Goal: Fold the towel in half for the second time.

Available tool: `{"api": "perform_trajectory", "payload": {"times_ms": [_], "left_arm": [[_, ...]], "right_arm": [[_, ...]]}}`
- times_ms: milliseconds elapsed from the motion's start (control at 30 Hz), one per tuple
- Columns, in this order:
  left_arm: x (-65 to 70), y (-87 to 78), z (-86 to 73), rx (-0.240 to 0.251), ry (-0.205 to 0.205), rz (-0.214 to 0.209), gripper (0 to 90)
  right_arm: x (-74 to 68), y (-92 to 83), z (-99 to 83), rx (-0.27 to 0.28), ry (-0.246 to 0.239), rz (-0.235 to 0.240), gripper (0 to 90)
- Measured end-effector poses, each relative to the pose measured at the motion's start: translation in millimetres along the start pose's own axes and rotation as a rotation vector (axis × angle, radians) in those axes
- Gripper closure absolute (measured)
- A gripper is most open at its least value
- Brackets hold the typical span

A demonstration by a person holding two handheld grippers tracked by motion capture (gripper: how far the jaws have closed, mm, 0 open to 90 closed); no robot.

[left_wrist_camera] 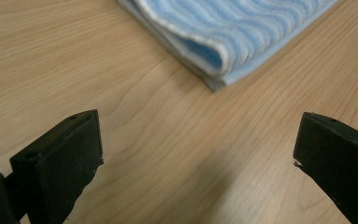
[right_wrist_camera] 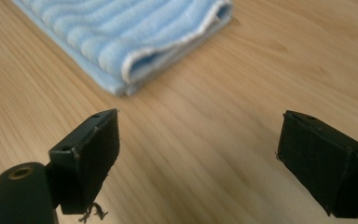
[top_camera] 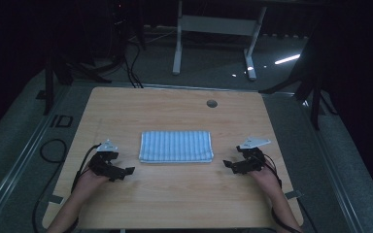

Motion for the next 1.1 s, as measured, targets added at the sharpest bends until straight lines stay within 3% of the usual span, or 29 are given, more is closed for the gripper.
{"api": "perform_trajectory", "payload": {"times_ms": [167, 400, 633, 867, 1100], "left_arm": [[-7.2, -3.5, -10.7, 0.006, -0.029, 0.012, 1.0], [-15.0, -10.4, -24.0, 0.004, -0.060, 0.040, 1.0], [-15.0, -17.8, -34.6, 0.024, -0.082, 0.047, 1.0], [-13.7, -24.1, -42.5, 0.030, -0.087, 0.067, 1.0], [-15.2, -28.4, -49.2, 0.046, -0.095, 0.093, 1.0]], "right_arm": [[5.0, -6.8, -15.8, 0.002, 0.032, 0.005, 12.5], [10.0, -21.8, -33.2, 0.009, 0.056, -0.030, 12.5], [13.6, -41.0, -47.8, 0.038, 0.102, -0.054, 12.5], [24.8, -60.4, -62.5, 0.073, 0.173, -0.123, 12.6], [31.1, -68.4, -68.9, 0.081, 0.195, -0.162, 12.7]]}}
Point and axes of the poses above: each handheld gripper's, and its own axes: y roughly forward along the jaws, z roughly out of its top, x roughly to its right, the point moved 8 cm from there along y, roughly forward along the jaws, and after that the axes turned 3 degrees about -x, right-handed, at the moved point
